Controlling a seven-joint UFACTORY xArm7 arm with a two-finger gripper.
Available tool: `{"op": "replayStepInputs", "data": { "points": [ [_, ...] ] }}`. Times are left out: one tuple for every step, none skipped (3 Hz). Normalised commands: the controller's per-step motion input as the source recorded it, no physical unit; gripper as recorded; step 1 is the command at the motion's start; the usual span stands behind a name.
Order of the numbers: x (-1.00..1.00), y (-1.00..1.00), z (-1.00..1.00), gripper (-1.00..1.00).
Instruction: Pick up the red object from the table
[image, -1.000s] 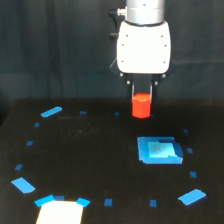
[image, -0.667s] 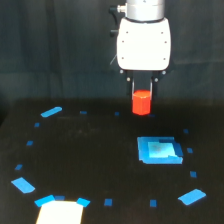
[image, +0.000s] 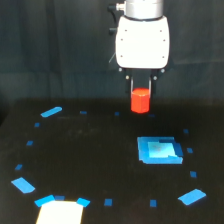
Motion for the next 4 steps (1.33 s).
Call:
{"op": "replayStepInputs", "data": {
  "points": [
    [-0.33, 0.11, 0.05, -1.00],
    [0.03, -0.16, 0.31, -1.00],
    [0.05, 0.01, 0.26, -0.92],
    [-0.03, -0.14, 0.24, -1.00]
  ]
}}
